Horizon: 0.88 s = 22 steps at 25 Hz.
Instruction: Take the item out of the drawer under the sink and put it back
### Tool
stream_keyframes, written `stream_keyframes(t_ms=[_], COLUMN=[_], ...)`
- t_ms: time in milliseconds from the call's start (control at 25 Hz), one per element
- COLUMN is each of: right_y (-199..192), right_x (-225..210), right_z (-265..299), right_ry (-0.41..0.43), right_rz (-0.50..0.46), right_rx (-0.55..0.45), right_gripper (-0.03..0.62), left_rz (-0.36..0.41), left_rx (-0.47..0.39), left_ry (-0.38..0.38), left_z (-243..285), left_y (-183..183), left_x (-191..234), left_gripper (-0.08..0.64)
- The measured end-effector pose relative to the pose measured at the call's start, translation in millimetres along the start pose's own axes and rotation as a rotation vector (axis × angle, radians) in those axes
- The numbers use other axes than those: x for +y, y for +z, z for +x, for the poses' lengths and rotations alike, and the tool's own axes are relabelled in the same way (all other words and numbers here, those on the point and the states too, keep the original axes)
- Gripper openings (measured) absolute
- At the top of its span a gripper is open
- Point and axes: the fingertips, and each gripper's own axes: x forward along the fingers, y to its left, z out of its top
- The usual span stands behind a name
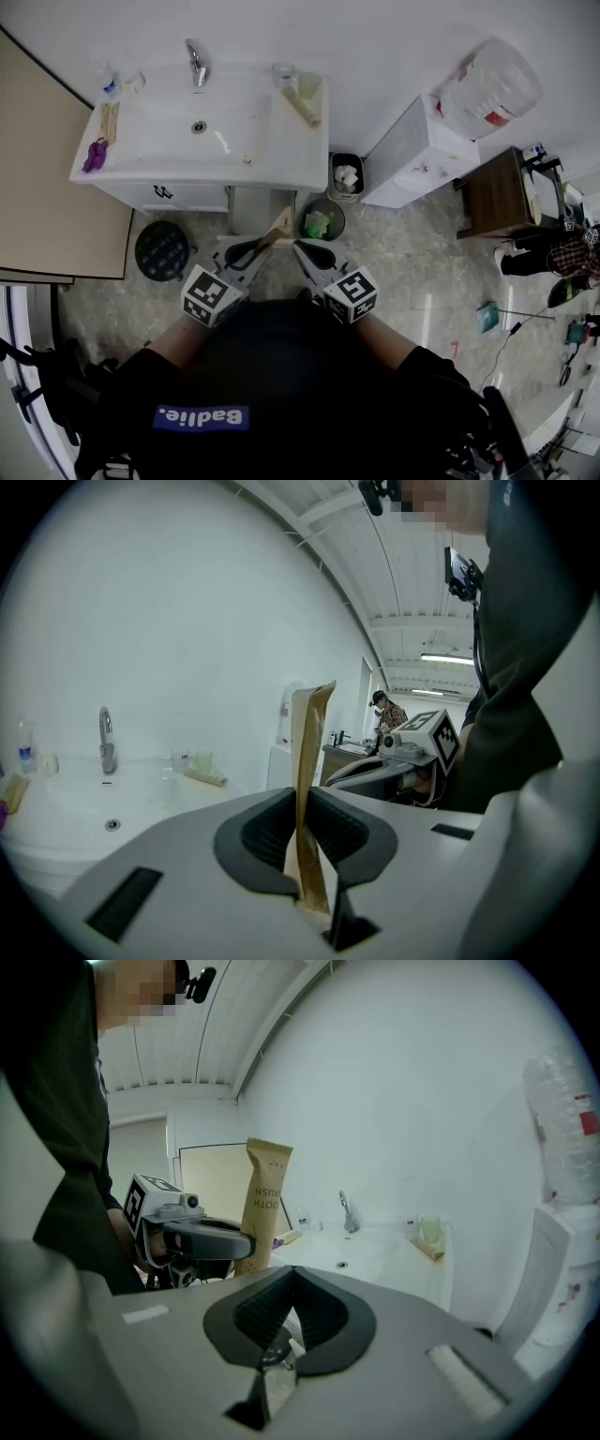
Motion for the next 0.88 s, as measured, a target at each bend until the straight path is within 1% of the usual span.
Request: stream_keyframes(t_ms=[160,440,680,880], right_y=[-3,-17,-25,-35], right_x=[-3,-12,-20,-28], right_z=[-3,-9,-13,-20], right_ry=[-0.005,-0.032,-0.053,-0.068], right_rz=[0.008,0.04,0.051,0.075], right_rx=[0.006,0.019,0.023,0.028], right_gripper=[0.002,0.002,0.002,0.002], left_rz=[0.049,0.078,0.128,0.187], left_rx=[0.058,0.105,0.186,0.267], left_ry=[0.023,0.043,0.046,0.043], left_z=[10,31,52,68], left_y=[-12,-24,-48,-70], left_x=[14,36,48,56], left_gripper=[0.046,0.046,0.046,0.046])
